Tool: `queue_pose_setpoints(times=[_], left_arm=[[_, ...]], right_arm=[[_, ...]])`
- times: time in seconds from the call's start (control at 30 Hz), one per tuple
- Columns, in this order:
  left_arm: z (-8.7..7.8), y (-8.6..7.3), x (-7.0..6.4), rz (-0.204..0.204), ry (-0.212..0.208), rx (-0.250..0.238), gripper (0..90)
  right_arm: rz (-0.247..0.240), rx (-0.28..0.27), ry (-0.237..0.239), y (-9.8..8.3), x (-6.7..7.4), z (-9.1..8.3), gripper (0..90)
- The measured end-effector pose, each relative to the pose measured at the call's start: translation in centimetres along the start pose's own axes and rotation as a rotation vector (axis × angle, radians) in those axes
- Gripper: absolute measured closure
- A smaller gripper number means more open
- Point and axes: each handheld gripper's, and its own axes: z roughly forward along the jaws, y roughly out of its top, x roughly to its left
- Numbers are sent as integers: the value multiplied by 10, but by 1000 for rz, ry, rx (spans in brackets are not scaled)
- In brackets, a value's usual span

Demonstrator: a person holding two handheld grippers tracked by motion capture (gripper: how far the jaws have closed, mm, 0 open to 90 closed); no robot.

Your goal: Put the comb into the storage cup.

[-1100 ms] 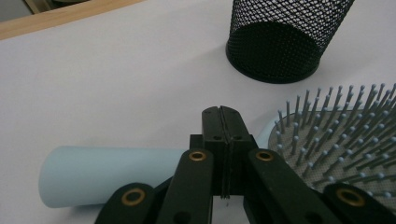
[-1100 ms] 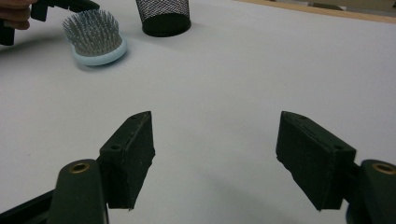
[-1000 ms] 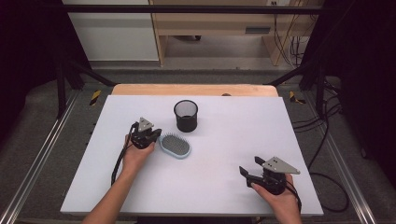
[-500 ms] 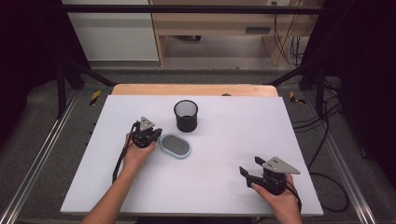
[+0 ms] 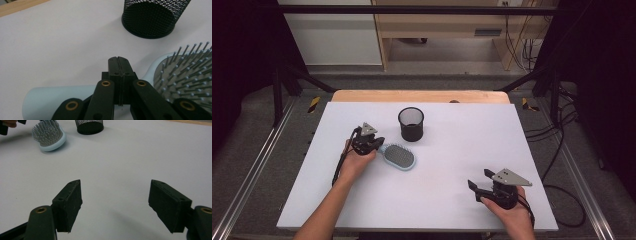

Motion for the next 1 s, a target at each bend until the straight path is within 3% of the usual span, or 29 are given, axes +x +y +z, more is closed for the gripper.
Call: queue_pose_setpoints(times=[0.2, 0.37, 0.63, 0.73, 0.87, 1.0], left_arm=[[-5, 0, -3, 22, -10, 21, 900], [1, 0, 0, 41, 1, 21, 900], [5, 0, 9, 28, 10, 28, 900], [6, 1, 12, 30, -1, 38, 900], [4, 0, 15, 1, -22, 44, 900], [-3, -1, 14, 16, -39, 76, 900]], right_arm=[[-1, 7, 3, 0, 0, 1, 266], [-5, 14, 4, -1, 0, 1, 265], [2, 24, 3, -3, -2, 2, 266], [4, 24, 6, -2, -1, 2, 265], [5, 24, 5, -2, -2, 1, 265], [6, 21, 3, -2, -3, 0, 265]])
